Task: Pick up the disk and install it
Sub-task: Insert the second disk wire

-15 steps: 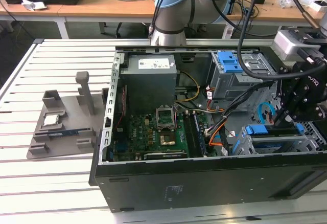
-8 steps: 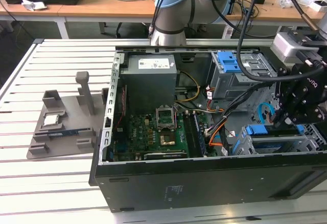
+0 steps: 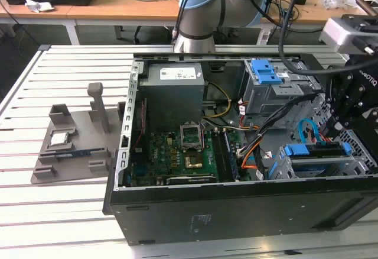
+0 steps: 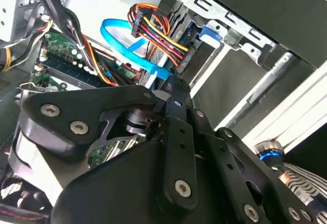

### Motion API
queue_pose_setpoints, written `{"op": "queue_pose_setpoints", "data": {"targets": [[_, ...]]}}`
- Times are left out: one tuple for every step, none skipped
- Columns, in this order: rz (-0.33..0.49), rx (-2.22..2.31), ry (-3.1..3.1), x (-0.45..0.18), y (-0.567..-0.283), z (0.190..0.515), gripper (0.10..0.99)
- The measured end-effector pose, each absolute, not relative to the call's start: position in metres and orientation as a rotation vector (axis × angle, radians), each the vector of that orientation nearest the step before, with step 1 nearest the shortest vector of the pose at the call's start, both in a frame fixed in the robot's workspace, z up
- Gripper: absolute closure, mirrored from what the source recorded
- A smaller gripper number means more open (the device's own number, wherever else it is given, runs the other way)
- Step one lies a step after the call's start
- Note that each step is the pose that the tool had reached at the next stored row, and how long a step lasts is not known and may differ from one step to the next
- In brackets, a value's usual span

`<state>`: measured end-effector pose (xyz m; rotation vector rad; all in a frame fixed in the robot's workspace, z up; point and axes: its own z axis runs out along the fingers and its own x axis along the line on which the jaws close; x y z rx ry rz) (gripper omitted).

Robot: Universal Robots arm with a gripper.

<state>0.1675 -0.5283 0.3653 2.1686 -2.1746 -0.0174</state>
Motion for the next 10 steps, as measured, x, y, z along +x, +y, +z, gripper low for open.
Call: {"op": "queue_pose_setpoints", "data": {"targets": [[-0.017,2.169,-2.175,0.1675,-0.5278,0.3698,0.98],[-0.017,2.169,-2.175,0.1675,-0.5275,0.3736,0.98],[-0.017,2.169,-2.175,0.1675,-0.5275,0.3757,0.98],[-0.017,2.169,-2.174,0.1675,-0.5275,0.3774,0.98],[-0.017,2.17,-2.174,0.1675,-0.5275,0.3786,0.98],[-0.018,2.17,-2.174,0.1675,-0.5275,0.3787,0.98],[-0.017,2.17,-2.174,0.1675,-0.5275,0.3789,0.98],[-0.017,2.169,-2.174,0.1675,-0.5275,0.3789,0.98],[-0.017,2.17,-2.174,0.1675,-0.5275,0.3789,0.98],[-0.017,2.17,-2.174,0.1675,-0.5275,0.379,0.98]]}}
